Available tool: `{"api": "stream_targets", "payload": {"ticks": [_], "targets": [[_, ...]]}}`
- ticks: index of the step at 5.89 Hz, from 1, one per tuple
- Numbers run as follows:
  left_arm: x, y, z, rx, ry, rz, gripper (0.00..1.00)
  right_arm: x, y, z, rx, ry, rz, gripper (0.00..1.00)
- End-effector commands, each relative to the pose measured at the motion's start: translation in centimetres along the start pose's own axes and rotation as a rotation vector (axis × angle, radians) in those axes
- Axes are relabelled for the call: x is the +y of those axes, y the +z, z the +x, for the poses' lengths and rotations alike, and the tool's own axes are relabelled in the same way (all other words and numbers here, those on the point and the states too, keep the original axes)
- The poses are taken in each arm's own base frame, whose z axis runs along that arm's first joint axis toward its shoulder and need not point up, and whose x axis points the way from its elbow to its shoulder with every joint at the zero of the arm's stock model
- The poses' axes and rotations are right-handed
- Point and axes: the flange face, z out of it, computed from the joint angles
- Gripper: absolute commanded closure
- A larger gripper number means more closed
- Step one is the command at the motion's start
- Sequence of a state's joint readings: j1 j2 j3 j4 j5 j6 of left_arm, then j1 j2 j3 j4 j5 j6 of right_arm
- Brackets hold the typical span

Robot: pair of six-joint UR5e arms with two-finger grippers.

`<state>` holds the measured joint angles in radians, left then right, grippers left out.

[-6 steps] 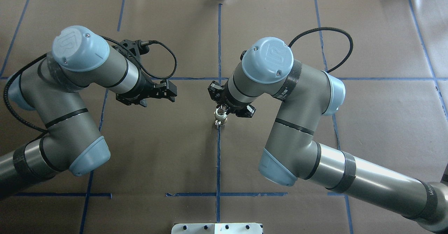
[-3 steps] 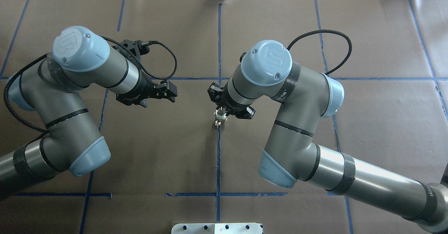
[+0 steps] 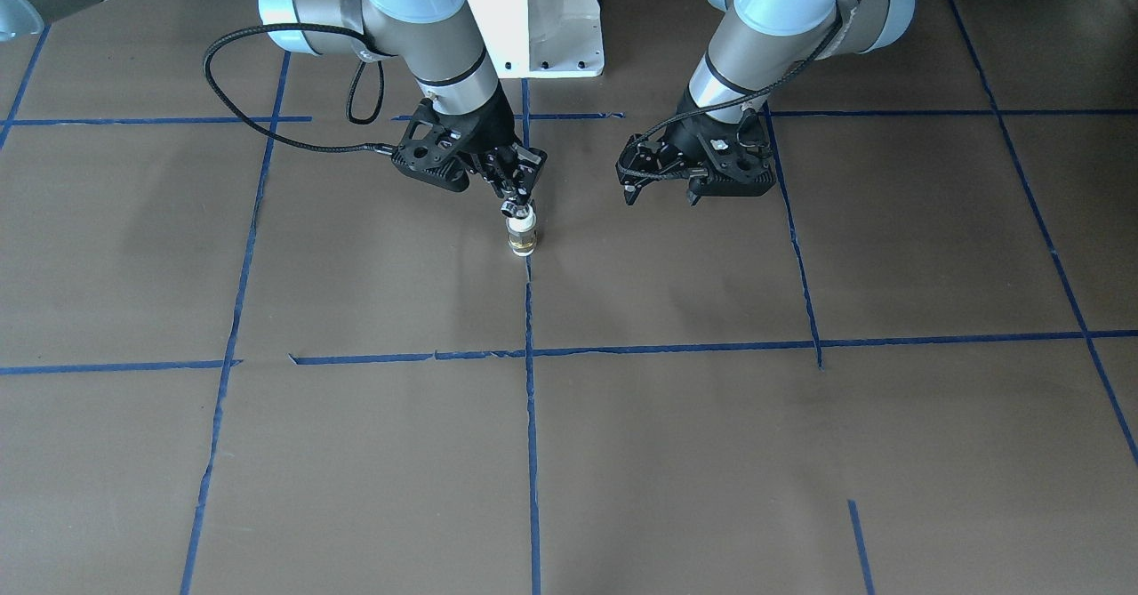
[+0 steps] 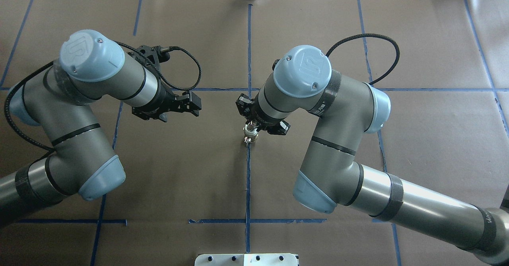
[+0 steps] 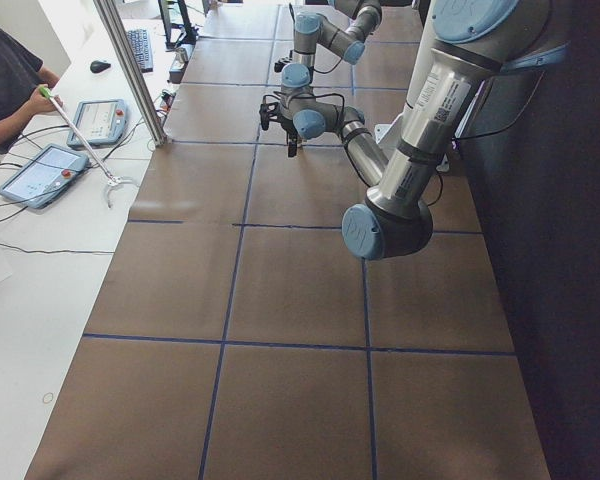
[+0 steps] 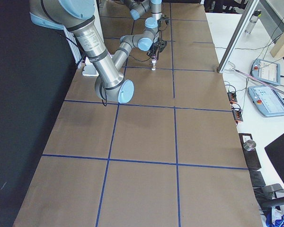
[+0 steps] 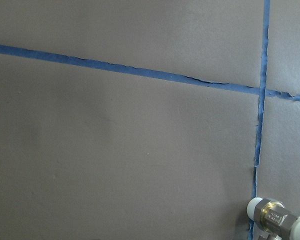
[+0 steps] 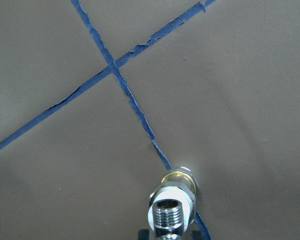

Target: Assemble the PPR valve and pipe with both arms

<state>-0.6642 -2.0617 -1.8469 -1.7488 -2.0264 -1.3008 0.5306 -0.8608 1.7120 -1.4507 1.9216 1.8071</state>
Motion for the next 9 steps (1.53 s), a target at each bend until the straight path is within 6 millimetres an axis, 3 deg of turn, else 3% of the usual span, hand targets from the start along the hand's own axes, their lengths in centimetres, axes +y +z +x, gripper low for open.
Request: {"api": "stream_targets", "payload": {"ticks": [1,3,5,6,8,9], "targets": [[0.0,0.0,0.0,0.000,0.000,0.000,0.09,-0.1,0.3,0.0,0.004,0.002,0.002,0.99],[0.0,0.0,0.0,0.001,0.001,0.000,0.09,-0.2,0.7,0.0,0.012,0.004,0.003,0.98],[0.0,-0.1,0.1,0.004,0.002,0.001,0.09,-0.2,0.8,0.0,0.013,0.004,0.002,0.39],[0.0,-0.2,0.1,0.003,0.001,0.001,0.09,-0.2,0.7,0.0,0.012,0.002,0.001,0.24],[0.0,-0.3,0.1,0.006,0.002,0.001,0.09,-0.1,0.5,-0.1,0.006,0.000,0.000,0.21],[-0.2,-0.7,0.1,0.010,0.002,0.003,0.09,-0.3,-0.5,-0.3,-0.014,-0.008,0.003,0.01]]}}
